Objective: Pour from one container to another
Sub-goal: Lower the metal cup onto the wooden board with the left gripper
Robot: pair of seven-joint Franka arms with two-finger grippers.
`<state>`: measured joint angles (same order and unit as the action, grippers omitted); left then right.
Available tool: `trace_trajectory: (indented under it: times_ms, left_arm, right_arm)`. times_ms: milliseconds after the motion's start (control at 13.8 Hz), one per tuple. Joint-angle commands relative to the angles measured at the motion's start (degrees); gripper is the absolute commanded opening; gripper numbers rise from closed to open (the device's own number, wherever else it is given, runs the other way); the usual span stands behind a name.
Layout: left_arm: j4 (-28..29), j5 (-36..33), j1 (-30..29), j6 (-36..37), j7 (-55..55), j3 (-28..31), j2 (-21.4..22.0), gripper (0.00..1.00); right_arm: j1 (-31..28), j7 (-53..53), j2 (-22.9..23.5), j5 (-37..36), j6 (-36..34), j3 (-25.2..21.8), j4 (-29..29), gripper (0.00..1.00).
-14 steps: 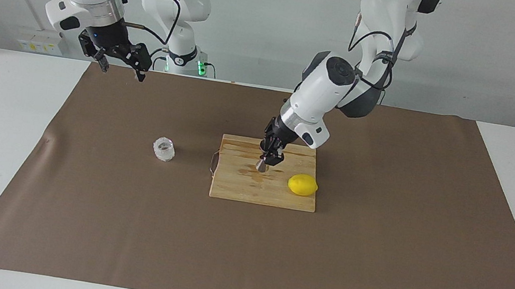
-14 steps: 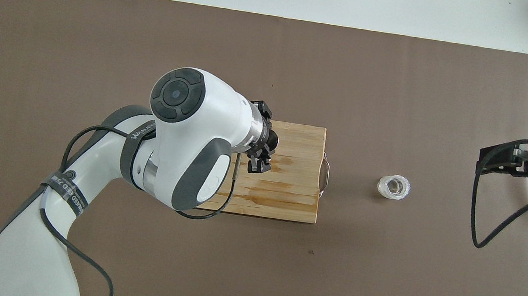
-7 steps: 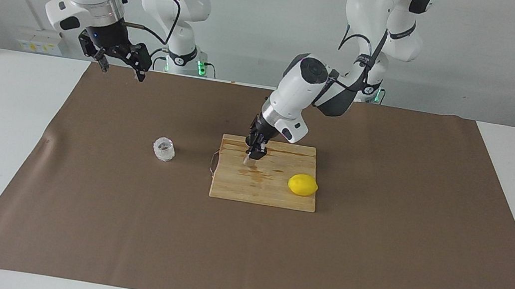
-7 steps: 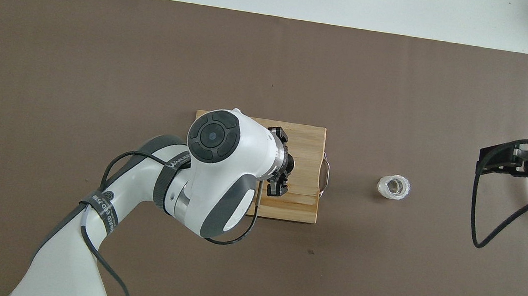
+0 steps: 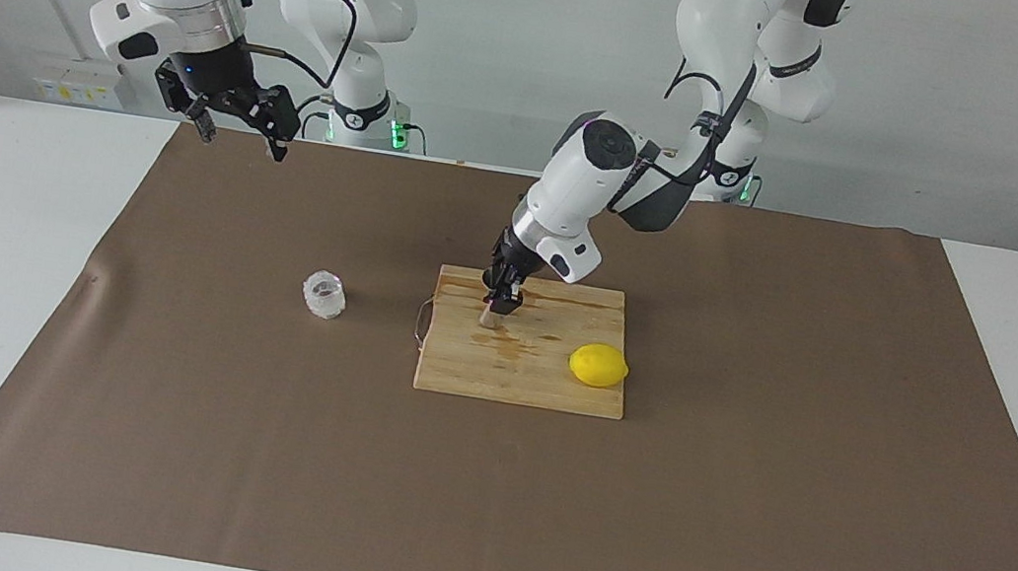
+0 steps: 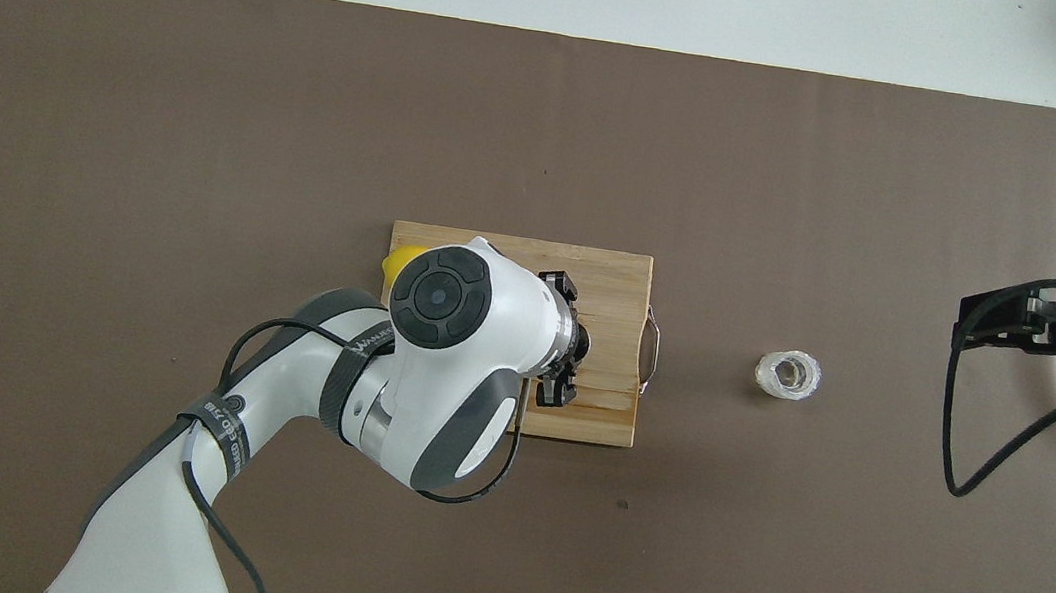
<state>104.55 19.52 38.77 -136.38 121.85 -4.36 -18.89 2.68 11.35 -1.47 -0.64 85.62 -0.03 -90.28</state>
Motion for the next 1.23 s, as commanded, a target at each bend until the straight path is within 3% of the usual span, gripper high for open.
trace_trajectory:
  times_ms: [0,362,507,941,1013,1158]
  left_arm:
    - [0.83,-0.71,1.39,-1.34,1.29,0.93,0.17,0.00]
    - [0.84,-0.80,1.75,-1.43,1.29,0.93,-0.01,0.00]
    - [0.92,-0.80,1.75,-2.04,1.11,0.93,-0.01,0.10]
    - [1.89,-0.80,1.75,-3.28,1.11,0.93,-0.01,0.23]
    - [1.98,-0.80,1.75,-3.19,1.11,0.93,-0.01,0.30]
    - [1.98,-0.80,1.75,-3.19,1.11,0.93,-0.01,0.59]
  right_arm:
    - [-0.22,-1.42,-0.20,1.35,-0.37,-0.06,-0.34,1.00]
    - [-0.31,-1.42,-0.20,1.35,-0.28,-0.06,-0.34,1.00]
    - [-0.48,-1.51,-0.20,1.35,-0.19,-0.23,-0.34,1.00]
    - [0.04,-3.70,-0.29,1.43,0.33,0.56,-0.86,1.00]
    - [0.13,-4.49,-0.64,1.43,0.42,0.56,-1.13,1.00]
    - [0.13,-5.37,-0.82,1.43,0.42,0.64,-1.65,1.00]
